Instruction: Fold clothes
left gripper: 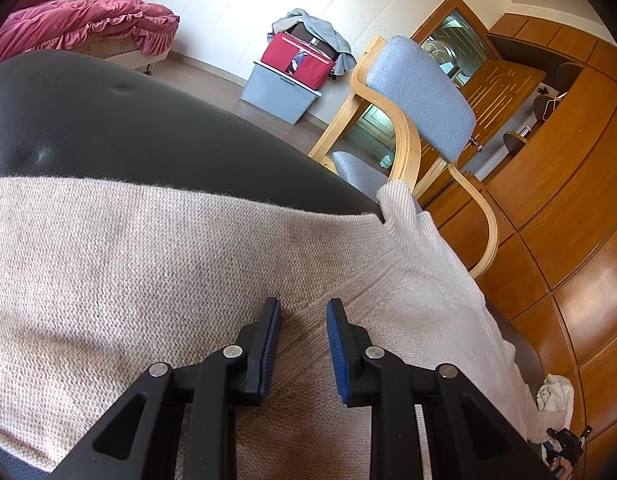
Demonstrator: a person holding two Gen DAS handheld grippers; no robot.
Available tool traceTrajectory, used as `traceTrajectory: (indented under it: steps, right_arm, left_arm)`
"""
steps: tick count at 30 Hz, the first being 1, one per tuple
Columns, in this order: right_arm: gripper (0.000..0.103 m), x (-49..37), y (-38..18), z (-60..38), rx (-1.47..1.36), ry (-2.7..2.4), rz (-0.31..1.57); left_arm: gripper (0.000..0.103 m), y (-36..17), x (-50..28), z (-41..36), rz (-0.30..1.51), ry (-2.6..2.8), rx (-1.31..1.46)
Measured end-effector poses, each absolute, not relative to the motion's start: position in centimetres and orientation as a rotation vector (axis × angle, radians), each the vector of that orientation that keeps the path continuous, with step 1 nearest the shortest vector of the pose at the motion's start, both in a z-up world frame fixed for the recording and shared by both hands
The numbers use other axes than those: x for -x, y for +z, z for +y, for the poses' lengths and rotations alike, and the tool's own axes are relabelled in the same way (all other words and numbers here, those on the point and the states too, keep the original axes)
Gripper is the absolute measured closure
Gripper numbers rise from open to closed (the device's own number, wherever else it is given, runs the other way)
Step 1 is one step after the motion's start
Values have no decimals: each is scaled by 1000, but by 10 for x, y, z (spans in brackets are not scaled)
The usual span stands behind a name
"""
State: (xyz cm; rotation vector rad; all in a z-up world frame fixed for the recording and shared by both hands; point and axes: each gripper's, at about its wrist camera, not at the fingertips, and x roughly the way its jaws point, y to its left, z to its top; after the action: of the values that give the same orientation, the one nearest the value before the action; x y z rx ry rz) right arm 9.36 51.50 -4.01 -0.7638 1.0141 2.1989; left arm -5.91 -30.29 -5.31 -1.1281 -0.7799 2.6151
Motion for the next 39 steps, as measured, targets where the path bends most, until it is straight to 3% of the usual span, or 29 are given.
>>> traceTrajectory:
  steps: [1,3,6,15,22,35,39]
  right_arm:
    - [85,-92,-42,516,771,2200,1022]
    - [93,-90,-41,515,766,2229,1019]
    - [95,-84,-22,495,751,2309,985]
    - [95,-63,53,413,689,2583,831]
    - [95,-6,69,359,768,2672,739]
    - [95,40,1,351,1026,2459,464]
    - [78,47,18,297,1025,2659,373]
  left_arm:
    - [80,-53,59,-303,-781,2614,1128]
    - [80,-53,59,-303,-783,2614,1128]
    - [80,-53,59,-304,-784,2613,1127]
    - [80,-54,57,-306,-798,2606,1123]
    - [80,-55,56,-308,-823,2593,1116]
    - [80,-56,57,-309,-844,2583,1111]
    - [80,-56,57,-309,-842,2584,1111]
